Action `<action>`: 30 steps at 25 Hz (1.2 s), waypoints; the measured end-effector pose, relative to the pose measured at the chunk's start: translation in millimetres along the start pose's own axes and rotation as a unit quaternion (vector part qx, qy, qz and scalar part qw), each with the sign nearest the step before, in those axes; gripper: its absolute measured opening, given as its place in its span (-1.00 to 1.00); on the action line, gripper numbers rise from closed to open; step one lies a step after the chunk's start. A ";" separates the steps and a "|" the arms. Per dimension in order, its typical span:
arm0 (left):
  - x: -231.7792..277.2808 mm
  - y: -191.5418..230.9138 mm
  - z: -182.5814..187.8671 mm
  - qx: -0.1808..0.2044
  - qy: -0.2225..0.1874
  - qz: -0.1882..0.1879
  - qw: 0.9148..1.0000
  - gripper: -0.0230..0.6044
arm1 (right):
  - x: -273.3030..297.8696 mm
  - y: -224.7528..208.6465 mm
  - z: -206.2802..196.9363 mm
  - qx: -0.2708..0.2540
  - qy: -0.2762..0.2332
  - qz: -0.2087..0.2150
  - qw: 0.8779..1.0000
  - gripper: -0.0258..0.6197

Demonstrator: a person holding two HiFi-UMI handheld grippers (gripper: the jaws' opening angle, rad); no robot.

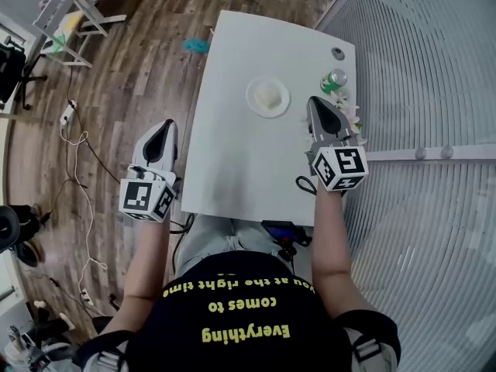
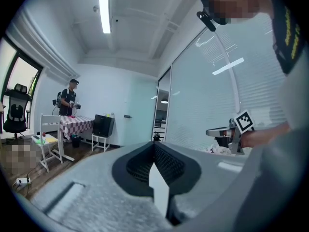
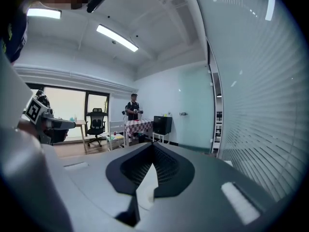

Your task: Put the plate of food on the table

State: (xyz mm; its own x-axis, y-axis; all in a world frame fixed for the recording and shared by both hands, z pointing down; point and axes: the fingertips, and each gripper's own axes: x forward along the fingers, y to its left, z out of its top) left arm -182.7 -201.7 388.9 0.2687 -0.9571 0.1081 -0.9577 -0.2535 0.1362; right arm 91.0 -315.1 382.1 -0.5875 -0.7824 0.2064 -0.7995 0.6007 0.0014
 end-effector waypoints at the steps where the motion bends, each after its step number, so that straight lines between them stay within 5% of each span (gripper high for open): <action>1: -1.0 -0.5 3.2 0.001 -0.003 -0.001 1.000 -0.93 | -7.0 -0.6 5.9 -0.002 -0.006 -0.004 1.000 -0.90; 15: -9.7 -25.4 42.7 0.032 -0.035 -0.026 0.999 -0.93 | -99.6 -8.6 47.5 -0.012 -0.045 -0.057 0.997 -0.90; 30: -14.8 -39.6 45.5 0.040 -0.046 -0.027 0.998 -0.93 | -148.5 -6.7 50.4 0.001 -0.088 -0.085 0.992 -0.90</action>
State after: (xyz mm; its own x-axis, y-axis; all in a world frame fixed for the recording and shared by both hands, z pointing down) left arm -153.4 -183.9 337.1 0.3130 -0.9497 0.0119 -0.9482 -0.3117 0.0608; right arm 177.4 -211.3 302.1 -0.4566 -0.8892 0.0283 -0.8891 0.4572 0.0205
